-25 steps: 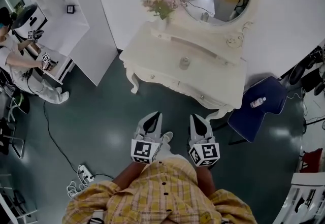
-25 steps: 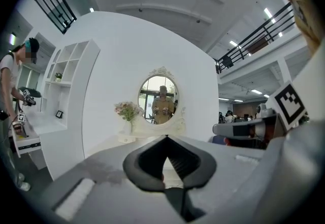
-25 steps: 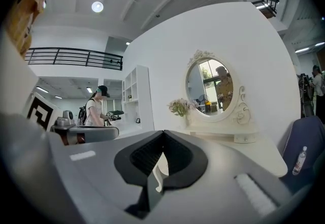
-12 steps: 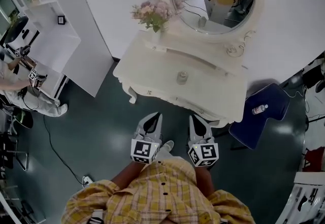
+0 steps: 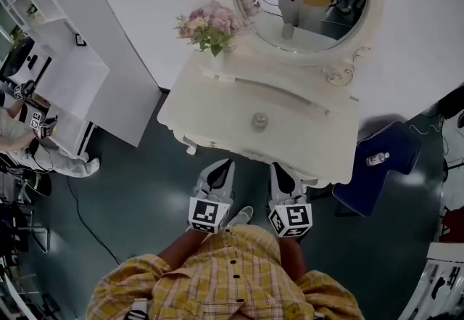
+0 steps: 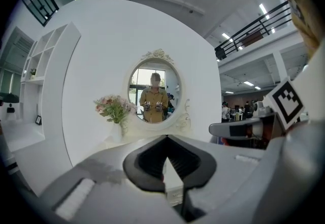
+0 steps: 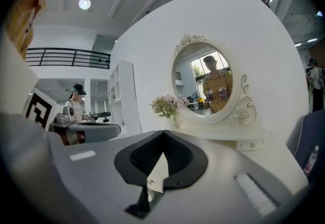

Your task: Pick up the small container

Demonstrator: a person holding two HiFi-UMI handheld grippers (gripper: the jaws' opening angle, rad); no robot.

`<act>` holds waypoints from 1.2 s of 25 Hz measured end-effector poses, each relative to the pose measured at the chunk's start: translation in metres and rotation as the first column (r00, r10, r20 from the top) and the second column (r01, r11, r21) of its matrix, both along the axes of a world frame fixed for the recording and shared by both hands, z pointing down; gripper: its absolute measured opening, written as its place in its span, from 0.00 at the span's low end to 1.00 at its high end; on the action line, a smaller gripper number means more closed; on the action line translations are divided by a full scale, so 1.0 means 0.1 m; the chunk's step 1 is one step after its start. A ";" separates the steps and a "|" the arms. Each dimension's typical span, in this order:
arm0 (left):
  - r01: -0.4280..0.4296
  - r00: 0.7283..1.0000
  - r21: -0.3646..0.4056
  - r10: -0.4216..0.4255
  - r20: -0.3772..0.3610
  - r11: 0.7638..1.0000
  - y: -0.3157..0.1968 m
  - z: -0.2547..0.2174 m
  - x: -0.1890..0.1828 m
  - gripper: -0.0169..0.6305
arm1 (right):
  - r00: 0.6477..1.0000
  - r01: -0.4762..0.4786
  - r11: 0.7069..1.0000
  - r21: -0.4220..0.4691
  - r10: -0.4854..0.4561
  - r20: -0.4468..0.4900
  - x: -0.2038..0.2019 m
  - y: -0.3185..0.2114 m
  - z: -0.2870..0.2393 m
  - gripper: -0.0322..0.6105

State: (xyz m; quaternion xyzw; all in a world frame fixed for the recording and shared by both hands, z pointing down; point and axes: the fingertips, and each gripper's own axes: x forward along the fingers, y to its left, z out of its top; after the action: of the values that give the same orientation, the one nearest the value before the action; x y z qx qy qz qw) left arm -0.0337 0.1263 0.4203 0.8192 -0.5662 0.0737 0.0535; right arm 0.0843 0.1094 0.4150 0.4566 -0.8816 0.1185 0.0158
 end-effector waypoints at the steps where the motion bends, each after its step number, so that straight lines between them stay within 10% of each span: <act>1: -0.002 1.000 -0.002 0.002 0.002 1.000 -0.04 0.00 0.01 0.03 | 1.000 -0.002 1.000 -0.006 0.002 0.000 0.00 -0.03 0.01 0.05; 30: -0.143 0.990 -0.119 0.141 -0.028 0.983 -0.96 0.45 -0.05 0.03 | 0.993 -0.118 0.981 -0.157 0.111 -0.051 -0.16 -0.84 0.58 0.05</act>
State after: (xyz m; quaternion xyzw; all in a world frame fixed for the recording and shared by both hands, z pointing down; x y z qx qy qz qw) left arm -0.0390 0.0300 0.4653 0.8534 -0.5005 0.1034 0.1030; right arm 0.0682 0.0259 0.4726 0.5062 -0.8411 0.1797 0.0638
